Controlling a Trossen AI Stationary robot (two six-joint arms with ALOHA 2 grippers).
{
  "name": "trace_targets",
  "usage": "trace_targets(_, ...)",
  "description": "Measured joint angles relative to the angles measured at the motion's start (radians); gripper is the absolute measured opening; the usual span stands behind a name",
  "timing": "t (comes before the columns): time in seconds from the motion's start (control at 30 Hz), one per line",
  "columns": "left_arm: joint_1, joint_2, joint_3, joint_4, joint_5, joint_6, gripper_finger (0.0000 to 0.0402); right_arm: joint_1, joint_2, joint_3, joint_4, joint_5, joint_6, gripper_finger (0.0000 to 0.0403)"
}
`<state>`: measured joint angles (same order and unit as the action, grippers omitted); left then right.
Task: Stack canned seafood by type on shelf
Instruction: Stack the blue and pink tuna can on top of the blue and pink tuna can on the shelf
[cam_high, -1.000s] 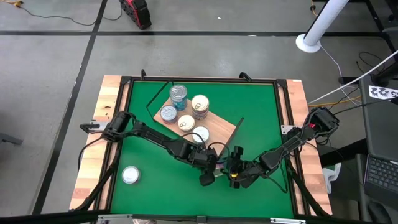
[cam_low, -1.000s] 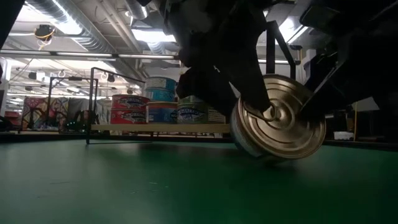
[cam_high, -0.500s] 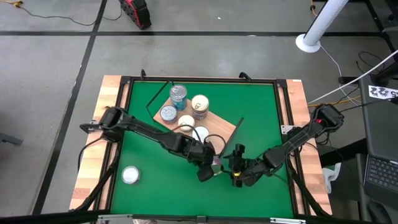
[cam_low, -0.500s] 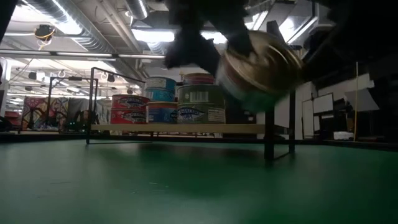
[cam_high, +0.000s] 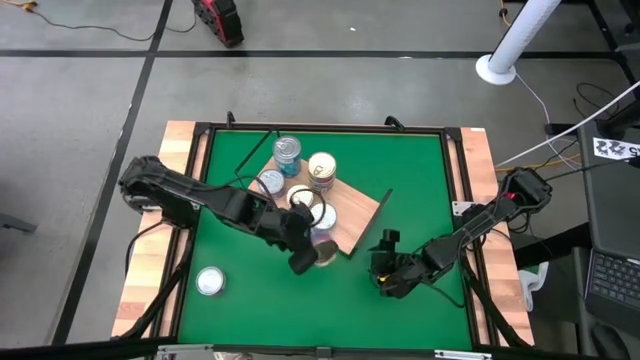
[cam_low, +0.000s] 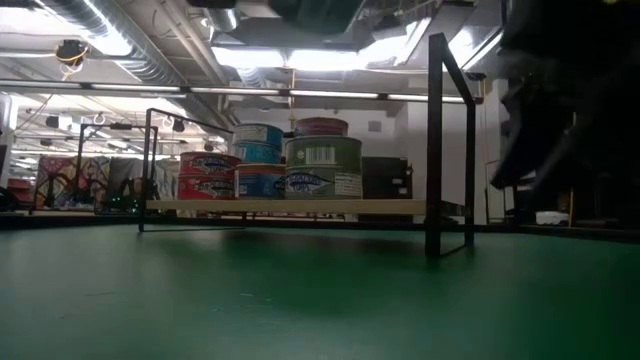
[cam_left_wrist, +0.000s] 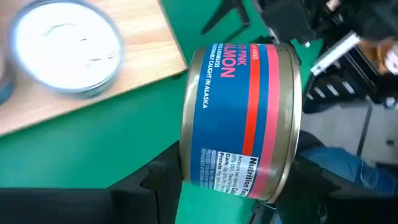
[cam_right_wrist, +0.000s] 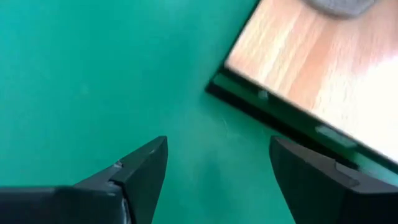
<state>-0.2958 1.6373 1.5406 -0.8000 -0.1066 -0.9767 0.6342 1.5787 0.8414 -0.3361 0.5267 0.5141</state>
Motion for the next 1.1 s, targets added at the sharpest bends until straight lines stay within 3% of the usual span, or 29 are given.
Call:
trace_targets(0.3,0.022,-0.138,0.0,-0.15,-0.162,-0.182,0.0192,0.0,0.001,0.006,-0.11,-0.034,0.0,0.028)
trace_targets(0.47,0.054,-0.18,-0.003,-0.228,-0.18,-0.282,0.0193,0.0,0.001,0.068,-0.263,-0.039,-0.001,0.028)
trace_targets(0.8,0.123,-0.196,-0.005,-0.24,-0.157,-0.304,0.0192,0.0,0.001,0.229,-0.613,0.006,-0.078,0.028)
trace_targets(1.1,0.158,-0.195,-0.125,-0.192,-0.122,-0.341,0.0193,0.0,0.001,0.273,-0.808,0.041,-0.076,0.028)
